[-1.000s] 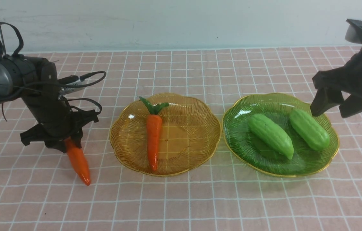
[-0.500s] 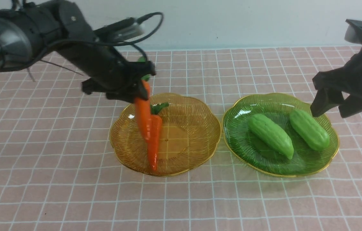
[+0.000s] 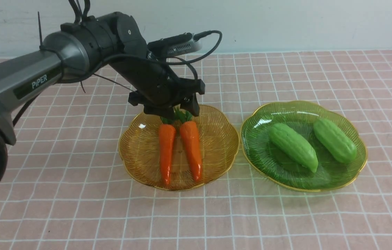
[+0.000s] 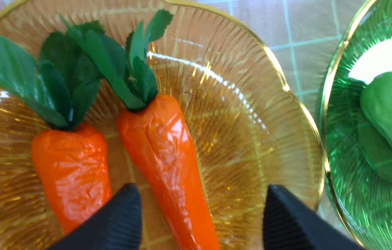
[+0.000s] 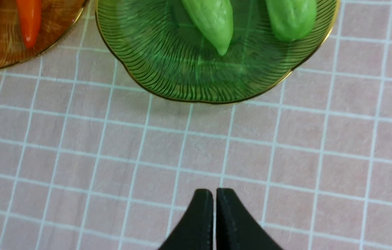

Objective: Put different types of vegetables on the plate.

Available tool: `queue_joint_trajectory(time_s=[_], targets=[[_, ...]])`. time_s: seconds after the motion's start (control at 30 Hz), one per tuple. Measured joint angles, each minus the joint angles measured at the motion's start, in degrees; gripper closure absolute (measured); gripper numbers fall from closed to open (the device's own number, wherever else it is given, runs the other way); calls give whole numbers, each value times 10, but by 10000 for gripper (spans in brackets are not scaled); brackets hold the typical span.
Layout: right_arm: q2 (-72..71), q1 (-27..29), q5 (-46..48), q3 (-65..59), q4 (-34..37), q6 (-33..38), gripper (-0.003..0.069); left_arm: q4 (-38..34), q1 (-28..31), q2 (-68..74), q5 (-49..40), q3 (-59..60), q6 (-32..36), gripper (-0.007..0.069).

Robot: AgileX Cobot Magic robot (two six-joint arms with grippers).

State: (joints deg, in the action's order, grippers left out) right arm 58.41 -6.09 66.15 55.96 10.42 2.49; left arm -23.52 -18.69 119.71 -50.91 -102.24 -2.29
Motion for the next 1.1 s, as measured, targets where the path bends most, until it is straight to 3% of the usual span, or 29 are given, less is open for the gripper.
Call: queue_joint_trajectory(time_s=[0.1,0.2,0.23,0.3,0.37,0.6,0.83,1.1], targets=[[-117,0,-146,-104,4,15,671,0,0,-2,-18,-9,6,232],[-223,0,-337,-230,51,65,675,0,0,-4,-45,-23,23,414],[-229,0,-349,-238,55,70,675,0,0,-4,-45,-24,23,414],[-278,0,-455,-308,97,126,675,0,0,-5,-55,-29,40,550],[-304,0,-512,-341,137,167,675,0,0,-6,-57,-29,50,596],[-328,0,-569,-356,179,201,675,0,0,-6,-72,-29,59,628],[-328,0,-569,-356,180,204,675,1,0,-8,-87,-30,59,628],[-354,0,-570,-374,164,204,675,22,0,-81,-162,-46,79,628]])
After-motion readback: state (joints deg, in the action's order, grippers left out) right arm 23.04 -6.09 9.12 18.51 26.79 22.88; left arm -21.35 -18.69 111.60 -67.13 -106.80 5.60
